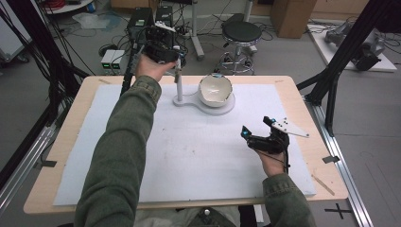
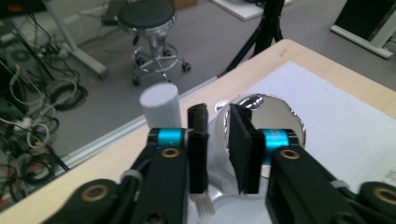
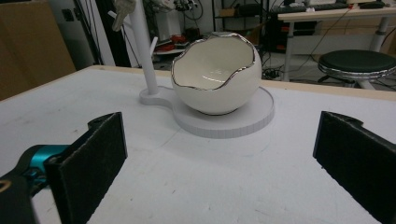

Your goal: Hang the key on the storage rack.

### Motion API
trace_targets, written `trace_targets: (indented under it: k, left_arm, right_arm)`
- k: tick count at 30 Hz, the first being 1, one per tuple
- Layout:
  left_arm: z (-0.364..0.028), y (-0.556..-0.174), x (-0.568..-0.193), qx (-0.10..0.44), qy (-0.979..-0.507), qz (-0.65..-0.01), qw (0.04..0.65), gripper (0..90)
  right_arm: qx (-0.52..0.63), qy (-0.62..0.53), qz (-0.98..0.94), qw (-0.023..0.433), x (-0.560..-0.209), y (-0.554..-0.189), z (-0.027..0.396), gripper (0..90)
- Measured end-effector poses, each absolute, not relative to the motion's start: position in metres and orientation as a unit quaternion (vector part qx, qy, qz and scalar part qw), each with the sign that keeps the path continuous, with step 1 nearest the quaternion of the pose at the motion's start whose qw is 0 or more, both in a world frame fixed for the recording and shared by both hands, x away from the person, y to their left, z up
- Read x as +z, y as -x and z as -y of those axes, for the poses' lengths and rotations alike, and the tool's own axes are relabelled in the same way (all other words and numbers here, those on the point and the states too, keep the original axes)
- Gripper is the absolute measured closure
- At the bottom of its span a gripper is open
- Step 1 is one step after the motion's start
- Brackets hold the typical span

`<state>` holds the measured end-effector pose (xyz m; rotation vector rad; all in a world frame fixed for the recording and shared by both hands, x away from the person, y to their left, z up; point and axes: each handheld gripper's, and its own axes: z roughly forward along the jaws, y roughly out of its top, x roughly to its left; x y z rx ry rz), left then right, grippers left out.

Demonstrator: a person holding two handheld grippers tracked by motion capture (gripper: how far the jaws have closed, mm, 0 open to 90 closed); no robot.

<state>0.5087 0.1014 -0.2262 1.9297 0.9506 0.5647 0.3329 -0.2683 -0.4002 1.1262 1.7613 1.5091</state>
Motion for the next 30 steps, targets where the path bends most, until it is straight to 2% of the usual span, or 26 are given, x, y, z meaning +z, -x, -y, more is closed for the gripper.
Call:
trace_targets:
  k: [3,6,10,17,18,21,22,24,30]
  left_arm:
    - [-0.101,-0.506,-0.225,0.223,-0.775,-0.383,0.45,67.0]
    - [-0.105,-0.5,-0.226,0.217,-0.753,-0.388,0.486,52.3]
    - [-0.112,-0.498,-0.232,0.204,-0.734,-0.4,0.509,38.7]
    - [-0.126,-0.499,-0.247,0.195,-0.726,-0.42,0.508,28.7]
    - [-0.128,-0.499,-0.249,0.194,-0.727,-0.423,0.505,24.4]
    - [-0.131,-0.498,-0.252,0.192,-0.728,-0.433,0.497,19.7]
    - [-0.131,-0.498,-0.252,0.192,-0.728,-0.435,0.493,11.3]
    - [-0.134,-0.496,-0.253,0.196,-0.73,-0.443,0.481,1.6]
    - [-0.14,-0.491,-0.253,0.203,-0.726,-0.445,0.483,1.6]
  right_arm:
    - [0.561,-0.42,-0.656,0.279,-0.4,-0.333,0.269,1.8]
    - [0.562,-0.423,-0.655,0.276,-0.4,-0.332,0.269,1.8]
    - [0.562,-0.42,-0.655,0.28,-0.4,-0.334,0.269,1.8]
    - [0.56,-0.423,-0.658,0.273,-0.401,-0.333,0.268,1.7]
    - [0.56,-0.422,-0.658,0.275,-0.401,-0.334,0.268,1.7]
    - [0.559,-0.421,-0.658,0.277,-0.401,-0.333,0.268,1.8]
    - [0.56,-0.422,-0.658,0.275,-0.4,-0.333,0.268,1.7]
    - [0.56,-0.42,-0.658,0.277,-0.4,-0.333,0.268,1.8]
    - [0.559,-0.423,-0.658,0.276,-0.4,-0.332,0.268,1.7]
